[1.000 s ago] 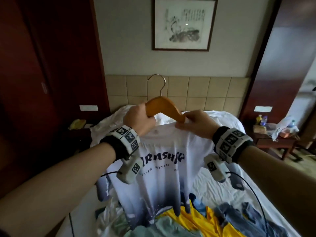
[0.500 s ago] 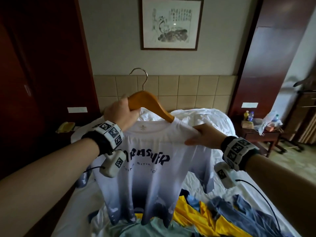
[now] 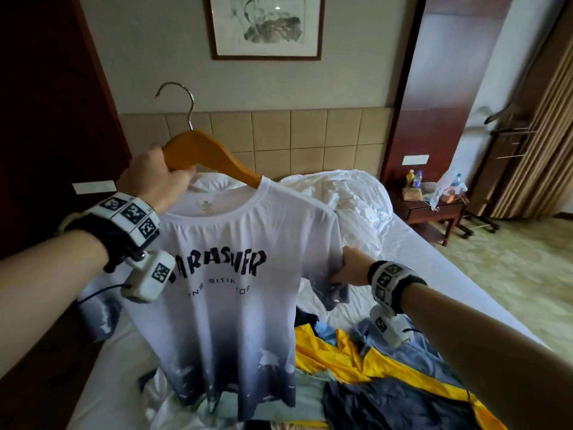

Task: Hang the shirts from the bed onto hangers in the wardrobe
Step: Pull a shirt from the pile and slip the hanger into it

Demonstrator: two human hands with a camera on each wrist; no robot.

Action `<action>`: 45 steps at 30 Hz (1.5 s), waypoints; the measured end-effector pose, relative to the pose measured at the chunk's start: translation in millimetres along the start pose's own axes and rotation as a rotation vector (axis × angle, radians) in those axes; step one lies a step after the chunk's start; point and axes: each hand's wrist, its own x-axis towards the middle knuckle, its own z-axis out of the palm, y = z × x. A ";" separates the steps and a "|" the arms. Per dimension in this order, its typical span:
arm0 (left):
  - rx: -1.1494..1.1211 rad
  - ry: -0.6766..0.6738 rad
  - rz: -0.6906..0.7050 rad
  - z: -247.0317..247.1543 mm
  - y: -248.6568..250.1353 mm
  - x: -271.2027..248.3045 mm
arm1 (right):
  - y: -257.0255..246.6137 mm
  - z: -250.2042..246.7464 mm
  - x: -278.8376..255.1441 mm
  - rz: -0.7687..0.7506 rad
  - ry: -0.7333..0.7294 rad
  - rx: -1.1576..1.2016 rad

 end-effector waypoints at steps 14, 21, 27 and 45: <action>0.031 0.001 -0.026 1.4 -8.5 3.2 | -6.3 -30.0 13.0 -0.165 0.086 0.247; 0.110 -0.064 0.025 29.9 9.0 -13.2 | -121.1 -73.8 8.0 -0.461 0.436 0.227; 0.034 -0.070 0.149 41.4 21.4 -26.5 | -178.7 -66.8 15.1 -0.421 0.522 0.202; -0.124 -0.631 -0.199 6.0 -178.9 -64.3 | -176.1 -79.7 20.7 -0.391 0.577 0.269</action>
